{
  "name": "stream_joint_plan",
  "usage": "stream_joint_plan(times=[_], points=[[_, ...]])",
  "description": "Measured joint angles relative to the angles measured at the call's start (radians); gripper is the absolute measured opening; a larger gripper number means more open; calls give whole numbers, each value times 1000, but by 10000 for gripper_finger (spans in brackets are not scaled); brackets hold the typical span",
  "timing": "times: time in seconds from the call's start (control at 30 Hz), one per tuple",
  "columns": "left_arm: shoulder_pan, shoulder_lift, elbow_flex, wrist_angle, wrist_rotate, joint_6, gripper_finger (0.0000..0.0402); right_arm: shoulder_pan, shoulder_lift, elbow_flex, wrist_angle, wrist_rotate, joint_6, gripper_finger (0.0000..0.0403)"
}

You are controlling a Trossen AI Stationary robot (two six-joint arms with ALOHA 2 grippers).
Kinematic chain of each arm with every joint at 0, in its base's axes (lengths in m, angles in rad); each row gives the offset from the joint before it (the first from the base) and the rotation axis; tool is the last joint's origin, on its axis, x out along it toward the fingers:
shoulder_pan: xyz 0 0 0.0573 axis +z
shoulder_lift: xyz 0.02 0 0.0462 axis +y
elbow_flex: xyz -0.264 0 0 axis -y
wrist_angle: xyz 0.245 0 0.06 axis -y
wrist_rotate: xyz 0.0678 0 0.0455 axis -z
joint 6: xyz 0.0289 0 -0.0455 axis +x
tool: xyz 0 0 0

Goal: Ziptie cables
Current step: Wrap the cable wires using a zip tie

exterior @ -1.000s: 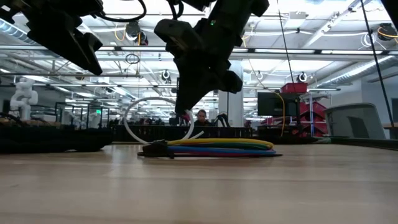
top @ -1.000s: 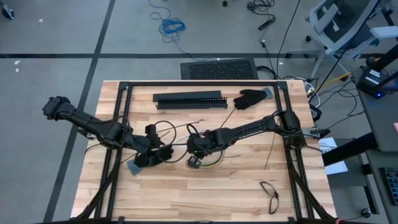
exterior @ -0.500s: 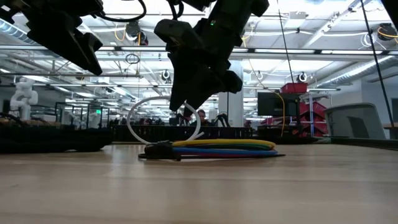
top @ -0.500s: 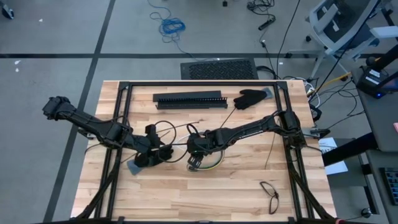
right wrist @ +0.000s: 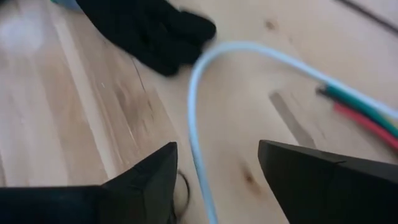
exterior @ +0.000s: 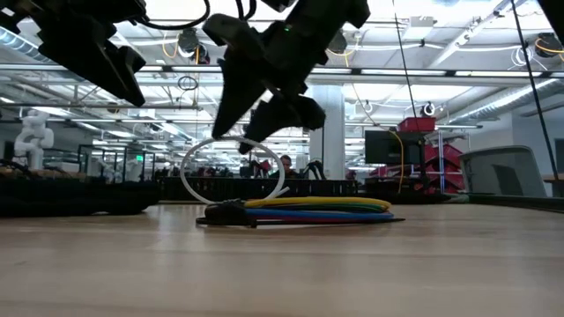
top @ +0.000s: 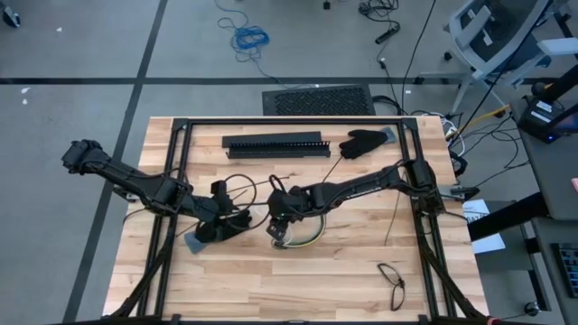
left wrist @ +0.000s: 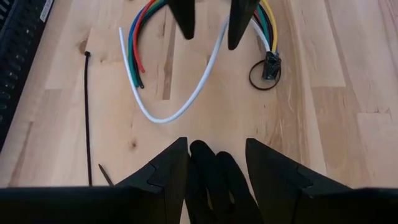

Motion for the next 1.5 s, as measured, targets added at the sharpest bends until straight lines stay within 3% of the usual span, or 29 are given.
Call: stream_joint_plan(times=[0.3, 0.57, 0.67, 0.9, 1.07, 1.17, 1.3, 1.5], points=[[-34, 0, 0, 0, 0, -5, 160, -24, 0, 8, 56, -7, -52, 224], [-78, 0, 1, 14, 14, -6, 160, -95, 0, 210, 5, 45, -228, 224], [-96, 1, 1, 23, 14, -7, 160, -124, 0, 337, -131, 97, -323, 224], [-50, 97, -128, 317, 7, -123, 160, -147, -5, 650, -655, 280, -431, 224], [8, 257, -191, 476, 132, -243, 160, -109, -67, 719, -946, 468, -363, 224], [26, 344, -189, 671, 226, -288, 160, -72, -117, 718, -1103, 567, -238, 224], [32, 416, -175, 735, 244, -297, 160, -12, -204, 696, -1092, 630, -171, 224], [31, 421, -161, 718, 205, -306, 160, 68, -306, 634, -1099, 767, -60, 224]])
